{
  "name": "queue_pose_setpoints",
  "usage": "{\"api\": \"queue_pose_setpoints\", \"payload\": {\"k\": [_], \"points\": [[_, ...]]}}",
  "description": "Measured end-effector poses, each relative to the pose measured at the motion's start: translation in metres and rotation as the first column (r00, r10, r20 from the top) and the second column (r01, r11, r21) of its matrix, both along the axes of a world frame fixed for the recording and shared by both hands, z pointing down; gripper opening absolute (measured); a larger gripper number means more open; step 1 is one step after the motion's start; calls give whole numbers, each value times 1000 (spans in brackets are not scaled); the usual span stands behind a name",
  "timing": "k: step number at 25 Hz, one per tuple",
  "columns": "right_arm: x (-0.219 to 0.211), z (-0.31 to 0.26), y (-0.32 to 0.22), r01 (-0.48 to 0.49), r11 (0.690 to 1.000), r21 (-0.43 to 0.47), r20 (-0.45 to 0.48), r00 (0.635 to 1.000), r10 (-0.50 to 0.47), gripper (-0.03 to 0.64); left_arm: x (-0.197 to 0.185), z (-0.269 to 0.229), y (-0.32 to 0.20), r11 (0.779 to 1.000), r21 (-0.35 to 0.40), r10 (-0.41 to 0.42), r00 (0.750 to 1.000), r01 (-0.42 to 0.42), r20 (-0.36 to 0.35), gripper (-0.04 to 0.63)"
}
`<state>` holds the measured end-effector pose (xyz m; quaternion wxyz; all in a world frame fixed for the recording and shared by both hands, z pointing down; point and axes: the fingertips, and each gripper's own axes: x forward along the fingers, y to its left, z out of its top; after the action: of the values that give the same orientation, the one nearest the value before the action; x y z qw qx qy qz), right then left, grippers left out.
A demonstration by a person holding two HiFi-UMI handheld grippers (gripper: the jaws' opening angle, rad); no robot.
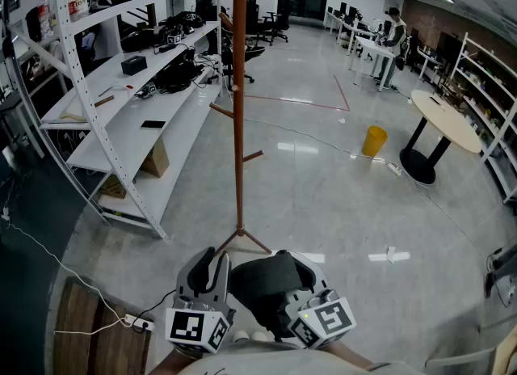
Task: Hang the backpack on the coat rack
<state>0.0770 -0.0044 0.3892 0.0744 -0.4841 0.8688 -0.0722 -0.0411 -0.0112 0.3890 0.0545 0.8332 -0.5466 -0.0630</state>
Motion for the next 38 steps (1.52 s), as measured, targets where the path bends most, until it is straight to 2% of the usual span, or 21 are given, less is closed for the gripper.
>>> {"api": "queue_pose_setpoints", "payload": {"k": [16, 25, 38], "points": [[-7, -2, 5, 31, 1000, -6, -28, 999, -31, 29, 0, -4, 2, 1000, 4, 4, 1000, -4, -3, 112], [-4, -7, -1, 41, 999, 3, -41, 998, -41, 29, -1, -6, 0, 999, 9, -31, 999, 31, -17, 112], [5, -18, -18, 77, 997, 30, -13, 997, -76, 31, 4, -8, -7, 995, 23, -98, 995, 99, -23, 112]]}}
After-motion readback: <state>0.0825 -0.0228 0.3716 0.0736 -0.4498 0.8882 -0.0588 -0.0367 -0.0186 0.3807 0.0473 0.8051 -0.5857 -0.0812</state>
